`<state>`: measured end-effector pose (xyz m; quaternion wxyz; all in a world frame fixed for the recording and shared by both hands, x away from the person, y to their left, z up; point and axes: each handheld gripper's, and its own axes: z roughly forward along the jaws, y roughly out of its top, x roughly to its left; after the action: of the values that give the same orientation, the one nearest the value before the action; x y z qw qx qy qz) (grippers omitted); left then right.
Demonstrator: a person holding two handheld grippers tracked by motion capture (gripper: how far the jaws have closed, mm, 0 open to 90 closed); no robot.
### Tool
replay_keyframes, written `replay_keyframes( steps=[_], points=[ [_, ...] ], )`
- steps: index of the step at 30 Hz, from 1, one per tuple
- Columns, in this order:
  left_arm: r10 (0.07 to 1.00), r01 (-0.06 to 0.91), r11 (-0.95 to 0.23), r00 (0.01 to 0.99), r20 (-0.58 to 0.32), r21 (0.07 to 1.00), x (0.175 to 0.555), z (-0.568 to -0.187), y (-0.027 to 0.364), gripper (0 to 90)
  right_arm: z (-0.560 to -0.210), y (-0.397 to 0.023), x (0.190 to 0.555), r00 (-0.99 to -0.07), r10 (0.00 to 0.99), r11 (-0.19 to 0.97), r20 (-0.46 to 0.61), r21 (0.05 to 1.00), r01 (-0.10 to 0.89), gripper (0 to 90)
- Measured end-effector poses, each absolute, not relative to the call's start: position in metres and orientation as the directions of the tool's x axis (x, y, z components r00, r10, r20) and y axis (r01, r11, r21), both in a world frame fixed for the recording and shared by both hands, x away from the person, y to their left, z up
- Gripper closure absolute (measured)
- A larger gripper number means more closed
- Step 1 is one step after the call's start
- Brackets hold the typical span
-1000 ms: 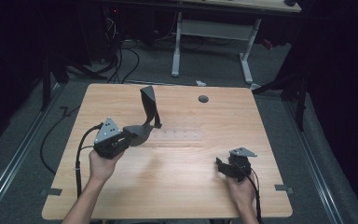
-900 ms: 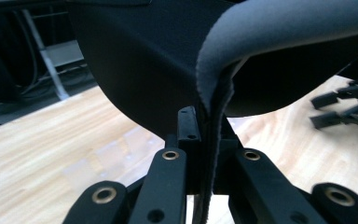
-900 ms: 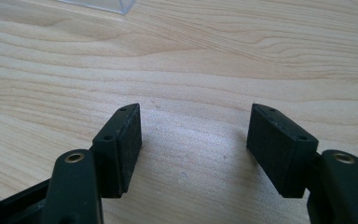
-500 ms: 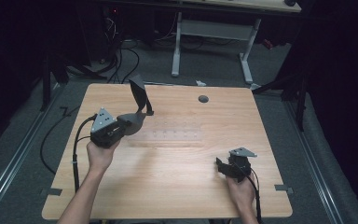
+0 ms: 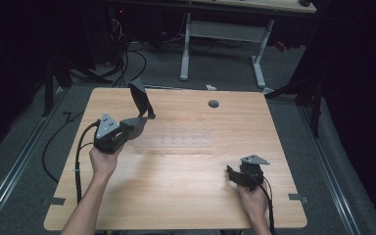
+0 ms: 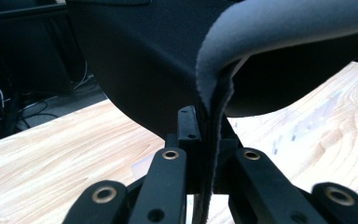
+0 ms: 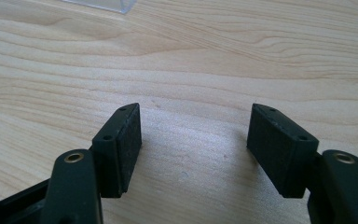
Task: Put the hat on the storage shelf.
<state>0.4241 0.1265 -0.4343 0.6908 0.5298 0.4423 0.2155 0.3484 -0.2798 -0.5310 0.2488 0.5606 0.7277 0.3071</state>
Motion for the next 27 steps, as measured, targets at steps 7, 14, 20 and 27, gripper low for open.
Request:
replay_keyframes(
  steps=[7, 14, 20, 27],
  points=[
    [0.789, 0.172, 0.309, 0.503, -0.353, 0.935, 0.428, -0.445, 0.124, 86.6, -0.531, -0.28, 0.348, -0.248, 0.969, 0.183, -0.018, 0.726, 0.663, 35.4],
    [0.795, 0.175, 0.321, 0.485, -0.365, 0.931, 0.432, -0.446, 0.123, 86.6, -0.531, -0.28, 0.349, -0.25, 0.968, 0.184, -0.017, 0.727, 0.662, 35.4],
    [0.805, 0.166, 0.308, 0.48, -0.35, 0.937, 0.43, -0.446, 0.119, 86.6, -0.531, -0.28, 0.349, -0.25, 0.968, 0.184, -0.018, 0.727, 0.662, 35.4],
    [0.805, 0.174, 0.308, 0.477, -0.353, 0.935, 0.433, -0.446, 0.118, 86.6, -0.531, -0.28, 0.349, -0.25, 0.968, 0.184, -0.018, 0.727, 0.662, 35.4]
  ],
)
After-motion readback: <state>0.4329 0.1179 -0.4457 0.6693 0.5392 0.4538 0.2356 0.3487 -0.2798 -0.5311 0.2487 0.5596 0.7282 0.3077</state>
